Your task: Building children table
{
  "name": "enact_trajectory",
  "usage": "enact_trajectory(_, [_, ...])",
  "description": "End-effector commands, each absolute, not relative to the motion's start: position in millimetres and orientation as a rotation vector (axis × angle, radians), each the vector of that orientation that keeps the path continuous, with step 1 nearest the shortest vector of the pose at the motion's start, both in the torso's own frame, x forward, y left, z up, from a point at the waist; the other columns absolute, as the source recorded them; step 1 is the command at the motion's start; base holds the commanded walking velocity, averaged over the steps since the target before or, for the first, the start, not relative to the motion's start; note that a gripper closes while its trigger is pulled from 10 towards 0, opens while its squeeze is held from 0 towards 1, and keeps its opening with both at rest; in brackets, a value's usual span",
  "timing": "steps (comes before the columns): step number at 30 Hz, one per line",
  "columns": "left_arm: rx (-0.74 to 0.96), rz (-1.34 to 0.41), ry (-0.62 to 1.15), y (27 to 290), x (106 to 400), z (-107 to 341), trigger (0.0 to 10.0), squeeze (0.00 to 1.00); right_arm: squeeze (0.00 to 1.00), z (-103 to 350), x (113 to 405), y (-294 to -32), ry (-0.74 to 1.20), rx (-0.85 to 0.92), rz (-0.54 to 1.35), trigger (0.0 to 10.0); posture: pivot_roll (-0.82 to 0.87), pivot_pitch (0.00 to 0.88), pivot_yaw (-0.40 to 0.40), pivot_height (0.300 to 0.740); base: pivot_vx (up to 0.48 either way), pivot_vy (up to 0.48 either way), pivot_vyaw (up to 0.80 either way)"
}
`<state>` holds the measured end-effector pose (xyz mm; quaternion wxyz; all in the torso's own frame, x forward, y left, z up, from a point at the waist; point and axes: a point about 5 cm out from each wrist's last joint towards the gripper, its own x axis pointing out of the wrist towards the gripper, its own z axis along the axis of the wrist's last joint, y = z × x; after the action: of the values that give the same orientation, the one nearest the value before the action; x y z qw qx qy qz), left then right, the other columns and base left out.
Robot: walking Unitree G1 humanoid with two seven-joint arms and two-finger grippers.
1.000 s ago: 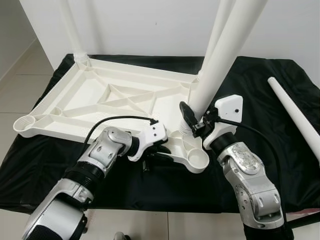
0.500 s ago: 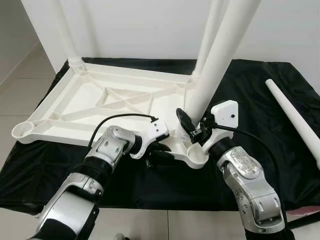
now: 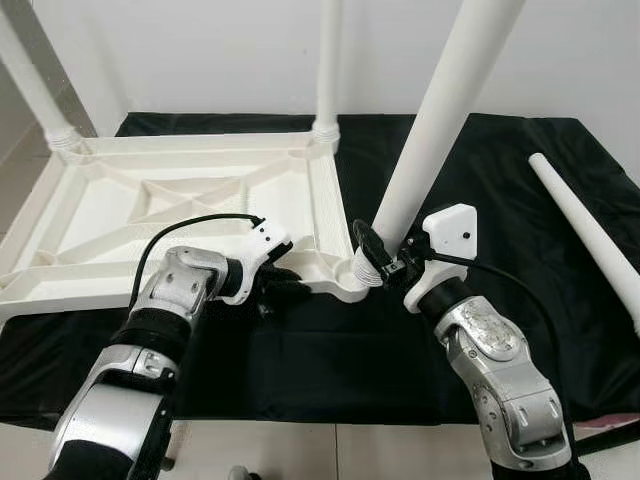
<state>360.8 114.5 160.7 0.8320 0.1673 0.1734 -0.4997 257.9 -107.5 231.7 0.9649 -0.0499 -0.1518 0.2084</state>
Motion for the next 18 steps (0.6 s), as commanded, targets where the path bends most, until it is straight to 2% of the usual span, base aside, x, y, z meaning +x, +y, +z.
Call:
enact_trajectory(1, [0.384, -0.662, 0.233, 117, 374, 163, 10.0, 0.00, 0.00, 236, 257, -103, -0.332, -0.091, 0.448, 10.0, 0.01, 0.129, 0.011, 0.740, 0.000, 0.000, 0.00])
enact_trajectory(5, [0.400, -0.760, 0.204, 94, 365, 155, 10.0, 0.00, 0.00, 233, 257, -103, -0.321, -0.092, 0.457, 10.0, 0.00, 0.134, 0.010, 0.740, 0.000, 0.000, 0.00])
enact_trajectory(9, [0.407, -0.784, 0.199, 88, 362, 151, 10.0, 0.00, 0.00, 231, 257, -103, -0.313, -0.093, 0.456, 10.0, 0.00, 0.136, 0.011, 0.740, 0.000, 0.000, 0.00])
enact_trajectory(12, [0.499, -0.987, 0.073, 54, 338, 143, 10.0, 0.00, 0.00, 223, 262, -104, -0.286, -0.109, 0.427, 10.0, -0.02, 0.142, 0.019, 0.740, 0.000, 0.000, 0.00])
enact_trajectory(14, [0.499, -0.987, 0.073, 54, 338, 143, 10.0, 0.00, 0.00, 223, 262, -104, -0.286, -0.109, 0.427, 10.0, -0.02, 0.142, 0.019, 0.740, 0.000, 0.000, 0.00])
enact_trajectory(18, [0.548, -1.125, 0.004, 40, 319, 138, 10.0, 0.00, 0.00, 225, 271, -104, -0.293, -0.127, 0.402, 10.0, -0.02, 0.143, 0.018, 0.740, 0.000, 0.000, 0.00])
